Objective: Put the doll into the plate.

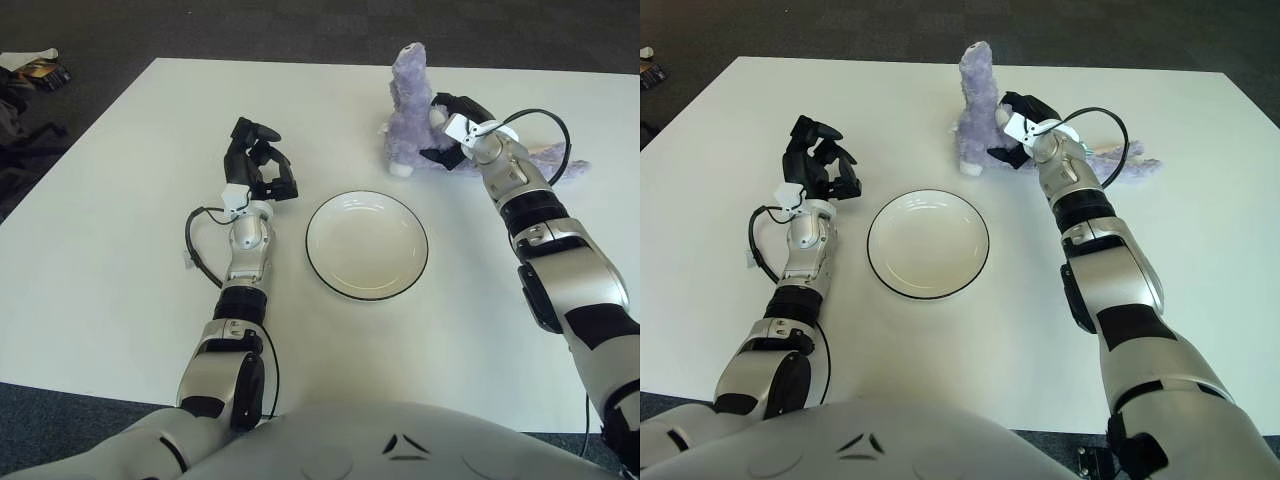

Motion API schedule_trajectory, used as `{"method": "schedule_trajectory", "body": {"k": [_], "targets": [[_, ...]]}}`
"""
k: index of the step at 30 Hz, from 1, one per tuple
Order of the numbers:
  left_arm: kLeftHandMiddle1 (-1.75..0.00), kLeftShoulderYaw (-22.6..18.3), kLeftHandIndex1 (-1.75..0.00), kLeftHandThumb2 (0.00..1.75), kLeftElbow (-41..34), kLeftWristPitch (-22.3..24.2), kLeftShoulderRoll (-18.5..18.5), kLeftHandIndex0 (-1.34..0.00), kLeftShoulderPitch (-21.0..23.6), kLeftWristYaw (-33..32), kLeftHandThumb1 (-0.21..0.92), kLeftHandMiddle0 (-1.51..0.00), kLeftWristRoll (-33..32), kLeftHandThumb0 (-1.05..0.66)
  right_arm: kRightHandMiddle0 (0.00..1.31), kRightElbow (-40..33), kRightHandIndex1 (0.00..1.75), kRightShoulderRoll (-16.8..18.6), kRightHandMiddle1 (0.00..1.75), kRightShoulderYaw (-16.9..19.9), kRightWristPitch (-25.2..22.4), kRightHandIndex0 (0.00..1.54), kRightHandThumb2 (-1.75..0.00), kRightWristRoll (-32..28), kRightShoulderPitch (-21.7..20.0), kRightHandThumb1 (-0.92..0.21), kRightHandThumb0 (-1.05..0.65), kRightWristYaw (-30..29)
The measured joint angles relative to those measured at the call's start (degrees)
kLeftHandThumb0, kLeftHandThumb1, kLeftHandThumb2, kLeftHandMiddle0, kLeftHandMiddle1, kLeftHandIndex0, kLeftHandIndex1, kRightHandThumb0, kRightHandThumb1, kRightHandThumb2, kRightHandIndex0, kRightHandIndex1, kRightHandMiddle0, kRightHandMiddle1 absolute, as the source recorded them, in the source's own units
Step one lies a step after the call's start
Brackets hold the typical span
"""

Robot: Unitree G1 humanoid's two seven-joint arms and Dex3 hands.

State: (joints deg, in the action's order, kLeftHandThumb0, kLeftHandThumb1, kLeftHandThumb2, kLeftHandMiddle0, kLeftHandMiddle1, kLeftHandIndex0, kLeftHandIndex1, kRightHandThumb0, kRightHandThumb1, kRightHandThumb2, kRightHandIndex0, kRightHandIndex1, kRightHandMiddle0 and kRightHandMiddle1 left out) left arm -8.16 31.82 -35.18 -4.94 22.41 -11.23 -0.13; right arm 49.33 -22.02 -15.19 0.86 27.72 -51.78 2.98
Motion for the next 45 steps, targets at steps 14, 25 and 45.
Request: {"method": "schedule_trajectory", "body": {"k": [14,25,45], "targets": [[-1.75,-0.57,-1.75,1.50,0.57,1.48,0.11,-0.60,0.66,-1.55,0.16,-0.61,0.61,-0.01,1.01,-20.71,1.75,-0.90,1.75,2.12,-5.57,0.77,-1.56,-1.18,7.09,-0.12,0.55,4.96],[-1.75,-0.72,-1.54,1.55,2.57,4.48,0.58,-0.68,1.62,-3.81,0.06,-0.81,1.71,-0.02,1.00,-30.84,1.75,-1.87,1.75,0.99,-2.45,0.78,-1.57,0.01,10.02,-0.11,0.56,6.67],[-1.75,-1.86,-1.72,1.49,5.63,4.81,0.85,-0.61,3.35,-5.70,0.16,-0.63,1.61,-0.01,1.03,-43.07,1.75,-0.95,1.75,2.71,0.63,0.78,-1.56,-5.24,14.70,-0.11,0.56,11.40]]}}
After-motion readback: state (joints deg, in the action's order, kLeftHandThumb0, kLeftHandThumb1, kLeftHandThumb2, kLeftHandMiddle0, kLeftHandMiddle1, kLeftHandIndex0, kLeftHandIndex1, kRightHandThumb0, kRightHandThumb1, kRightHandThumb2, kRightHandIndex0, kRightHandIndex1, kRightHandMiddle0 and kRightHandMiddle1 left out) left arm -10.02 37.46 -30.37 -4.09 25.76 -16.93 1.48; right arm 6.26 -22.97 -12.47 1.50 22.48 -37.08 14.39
